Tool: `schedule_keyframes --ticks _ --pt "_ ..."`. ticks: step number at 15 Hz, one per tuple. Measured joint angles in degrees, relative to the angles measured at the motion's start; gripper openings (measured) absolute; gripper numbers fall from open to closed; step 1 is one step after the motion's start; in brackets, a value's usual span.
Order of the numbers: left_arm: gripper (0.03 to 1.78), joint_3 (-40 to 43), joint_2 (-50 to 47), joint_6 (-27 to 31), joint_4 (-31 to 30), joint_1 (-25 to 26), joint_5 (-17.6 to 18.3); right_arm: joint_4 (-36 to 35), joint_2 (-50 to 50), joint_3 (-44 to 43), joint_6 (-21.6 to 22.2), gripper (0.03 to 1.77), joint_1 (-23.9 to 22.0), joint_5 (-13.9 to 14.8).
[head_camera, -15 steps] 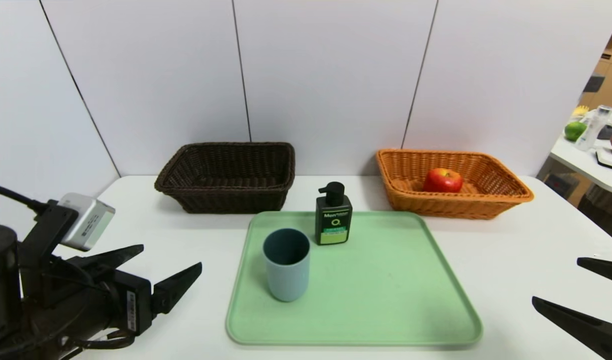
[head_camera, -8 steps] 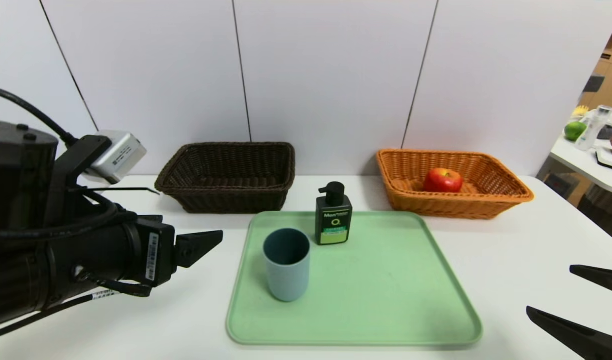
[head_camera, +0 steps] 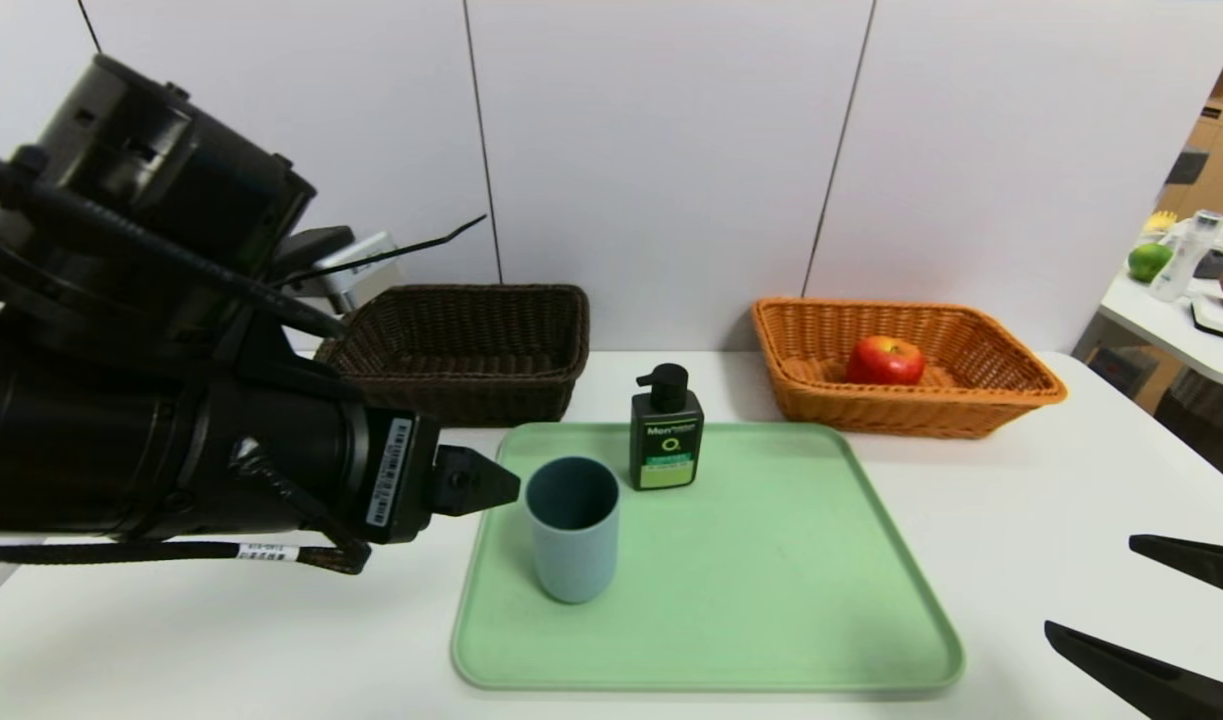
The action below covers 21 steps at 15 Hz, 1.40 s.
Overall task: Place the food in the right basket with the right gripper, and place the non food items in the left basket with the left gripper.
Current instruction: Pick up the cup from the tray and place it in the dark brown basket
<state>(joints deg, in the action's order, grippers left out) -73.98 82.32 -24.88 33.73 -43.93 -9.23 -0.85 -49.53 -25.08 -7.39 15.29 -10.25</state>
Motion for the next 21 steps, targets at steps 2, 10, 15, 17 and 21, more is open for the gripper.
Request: schedule_keyframes --ticks 2,10,15,17,21 --pt "1.69 -4.1 2.9 -1.0 2.1 -0.9 1.6 0.0 0.1 0.5 0.1 1.69 0.1 0.0" --pt "1.69 -8.7 11.2 -2.8 2.5 -2.0 3.6 0.0 0.9 1.5 0.2 1.69 0.1 0.0" --pt "1.69 -8.2 13.4 -3.2 2.3 -0.5 5.4 0.0 1.2 1.3 -0.1 1.69 0.2 0.0" --pt "1.69 -7.8 13.9 -3.1 1.6 0.6 5.4 0.0 1.5 1.3 0.0 1.69 0.2 0.0" --pt "1.69 -7.4 14.9 -3.2 0.3 2.3 5.4 0.0 1.9 1.4 -0.2 1.69 0.1 0.1"
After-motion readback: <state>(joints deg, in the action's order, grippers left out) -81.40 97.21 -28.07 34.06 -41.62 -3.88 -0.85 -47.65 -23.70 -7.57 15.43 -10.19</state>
